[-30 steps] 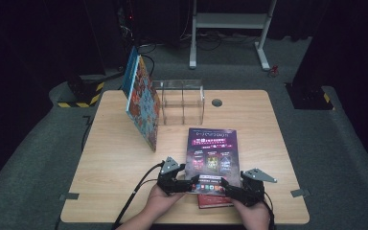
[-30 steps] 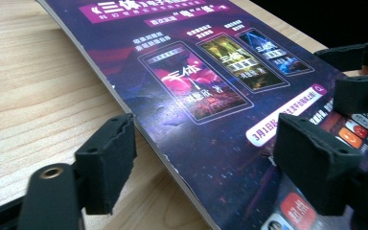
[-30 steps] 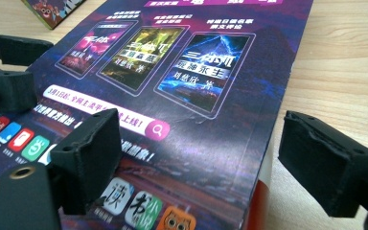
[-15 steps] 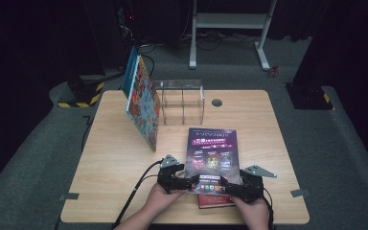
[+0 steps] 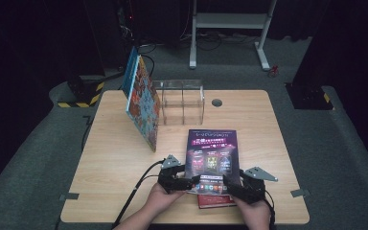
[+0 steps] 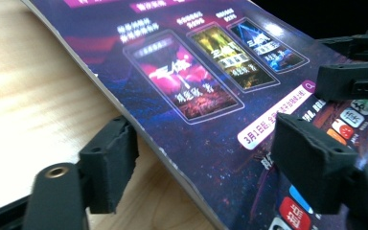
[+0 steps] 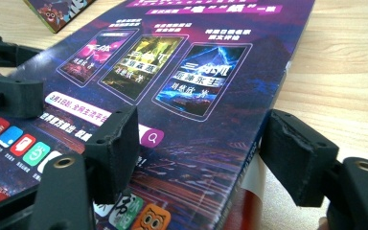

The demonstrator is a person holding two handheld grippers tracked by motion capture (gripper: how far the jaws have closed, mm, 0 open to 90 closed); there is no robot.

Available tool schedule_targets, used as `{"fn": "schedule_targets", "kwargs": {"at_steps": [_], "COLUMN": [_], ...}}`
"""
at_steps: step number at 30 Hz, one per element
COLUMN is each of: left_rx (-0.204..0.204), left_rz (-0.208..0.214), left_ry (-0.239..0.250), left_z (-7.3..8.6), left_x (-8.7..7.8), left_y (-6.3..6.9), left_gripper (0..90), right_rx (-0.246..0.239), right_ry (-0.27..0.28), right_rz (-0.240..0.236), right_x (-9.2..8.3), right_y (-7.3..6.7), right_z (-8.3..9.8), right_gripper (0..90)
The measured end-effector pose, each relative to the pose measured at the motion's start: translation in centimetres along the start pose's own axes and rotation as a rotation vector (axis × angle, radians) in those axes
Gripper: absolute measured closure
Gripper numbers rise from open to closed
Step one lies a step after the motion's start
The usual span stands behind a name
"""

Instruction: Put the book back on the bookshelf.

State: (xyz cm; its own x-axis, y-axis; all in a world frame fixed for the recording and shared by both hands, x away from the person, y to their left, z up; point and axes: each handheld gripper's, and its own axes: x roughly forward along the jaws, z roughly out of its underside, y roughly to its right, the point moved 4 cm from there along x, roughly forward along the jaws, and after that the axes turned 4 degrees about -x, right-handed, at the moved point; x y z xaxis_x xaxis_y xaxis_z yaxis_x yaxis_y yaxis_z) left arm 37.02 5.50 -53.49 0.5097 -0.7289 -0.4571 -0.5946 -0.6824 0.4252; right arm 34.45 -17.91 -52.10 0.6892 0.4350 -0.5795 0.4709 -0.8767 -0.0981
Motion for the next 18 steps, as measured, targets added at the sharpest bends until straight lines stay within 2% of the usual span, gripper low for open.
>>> {"fn": "schedule_targets", "kwargs": {"at_steps": [1, 2, 3, 4, 5, 6, 8, 12, 18], "left_rx": [0.083, 0.096, 0.138, 0.184, 0.212, 0.217, 0.208, 0.221, 0.243], "left_rz": [-0.015, -0.014, -0.031, -0.059, -0.076, -0.084, -0.082, -0.099, -0.1], "left_ry": [-0.039, -0.026, -0.002, 0.012, 0.015, 0.019, 0.024, 0.05, 0.057], "left_z": [0.0, 0.0, 0.0, 0.0, 0.0, -0.1, 0.0, -0.1, 0.0], "left_x": [-0.4, -0.6, -0.8, -1.0, -1.1, -1.1, -1.2, -1.5, -1.7], "left_y": [-0.5, -0.3, 0.0, 0.3, 0.6, 0.6, 0.5, 0.5, 0.2], "left_gripper": [27.2, 29.1, 37.0, 42.3, 44.4, 46.0, 47.9, 53.5, 60.6], "right_rx": [-0.006, -0.016, -0.039, -0.089, -0.127, -0.149, -0.161, -0.121, -0.081], "right_ry": [0.005, 0.011, 0.024, 0.04, 0.029, 0.031, 0.043, 0.04, 0.021], "right_rz": [0.003, 0.009, 0.021, 0.02, 0.039, 0.055, 0.059, 0.006, -0.029], "right_x": [-0.1, -0.2, -0.3, -0.6, -0.6, -0.6, -0.7, -0.7, -0.6], "right_y": [-0.1, -0.1, -0.2, -0.6, -1.1, -1.4, -1.7, -1.4, -1.2], "right_z": [0.0, 0.0, -0.1, -0.1, -0.2, -0.3, -0.3, -0.1, 0.1], "right_gripper": [32.1, 33.9, 46.0, 45.5, 45.6, 46.2, 46.7, 44.1, 36.0]}}
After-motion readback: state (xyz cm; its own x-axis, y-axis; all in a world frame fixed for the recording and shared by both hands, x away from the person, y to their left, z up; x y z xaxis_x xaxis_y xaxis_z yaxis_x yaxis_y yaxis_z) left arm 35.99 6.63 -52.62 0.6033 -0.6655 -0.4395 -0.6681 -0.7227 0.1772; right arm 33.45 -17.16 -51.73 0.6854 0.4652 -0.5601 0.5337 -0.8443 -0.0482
